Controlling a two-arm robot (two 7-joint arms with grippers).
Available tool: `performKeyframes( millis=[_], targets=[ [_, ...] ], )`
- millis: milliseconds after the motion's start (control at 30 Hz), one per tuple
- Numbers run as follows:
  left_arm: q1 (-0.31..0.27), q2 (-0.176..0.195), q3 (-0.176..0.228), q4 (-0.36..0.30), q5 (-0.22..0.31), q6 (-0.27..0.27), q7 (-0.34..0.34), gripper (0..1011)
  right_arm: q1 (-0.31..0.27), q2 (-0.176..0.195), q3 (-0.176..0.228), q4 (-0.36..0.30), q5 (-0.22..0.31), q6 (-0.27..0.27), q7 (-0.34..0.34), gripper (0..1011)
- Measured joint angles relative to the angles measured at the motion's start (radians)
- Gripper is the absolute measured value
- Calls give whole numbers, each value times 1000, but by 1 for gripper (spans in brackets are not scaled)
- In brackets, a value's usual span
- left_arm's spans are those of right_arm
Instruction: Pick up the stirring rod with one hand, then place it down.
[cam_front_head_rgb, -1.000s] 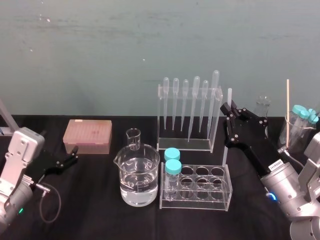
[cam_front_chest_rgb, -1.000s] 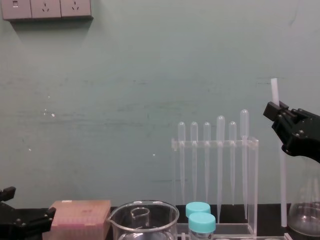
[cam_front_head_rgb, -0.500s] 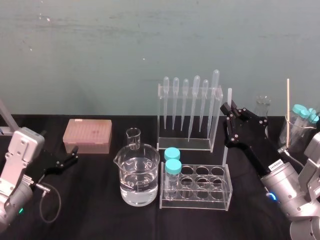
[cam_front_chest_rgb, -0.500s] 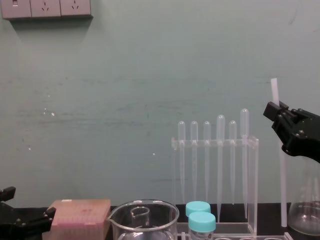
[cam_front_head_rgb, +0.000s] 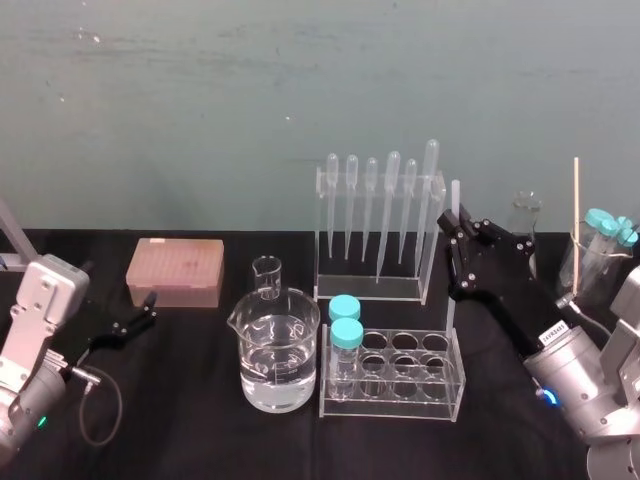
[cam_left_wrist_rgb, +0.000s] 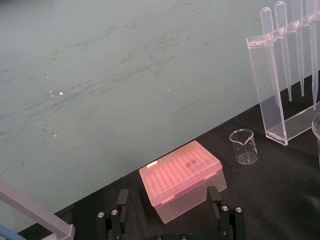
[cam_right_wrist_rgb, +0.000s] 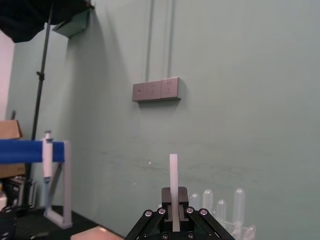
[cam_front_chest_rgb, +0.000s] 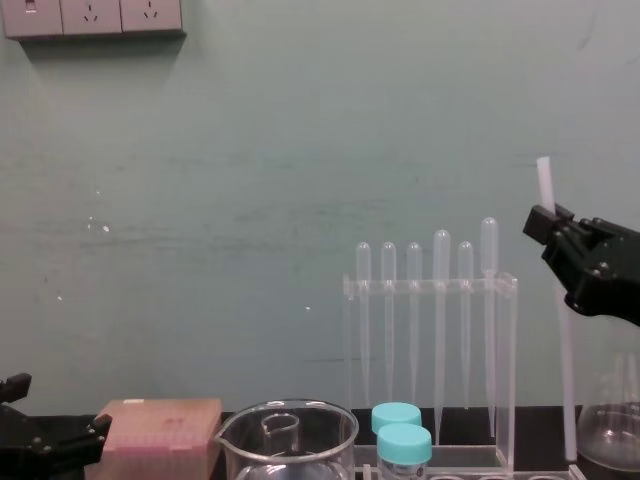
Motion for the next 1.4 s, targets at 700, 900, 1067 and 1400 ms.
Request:
performKeyframes(
  millis=[700,900,1067,1400],
  targets=[
    [0,0,0,0,0,0,0,1000,-19,-11,7,19,-26,51,85,66],
    [0,0,0,0,0,0,0,1000,-3,-25,3,62,-27,62,115,66],
    [0,0,0,0,0,0,0,1000,13,-37,-2,108,-43,72,133,66],
    [0,0,0,0,0,0,0,1000,29,-43,-11,166,-72,103,149,66]
  ],
)
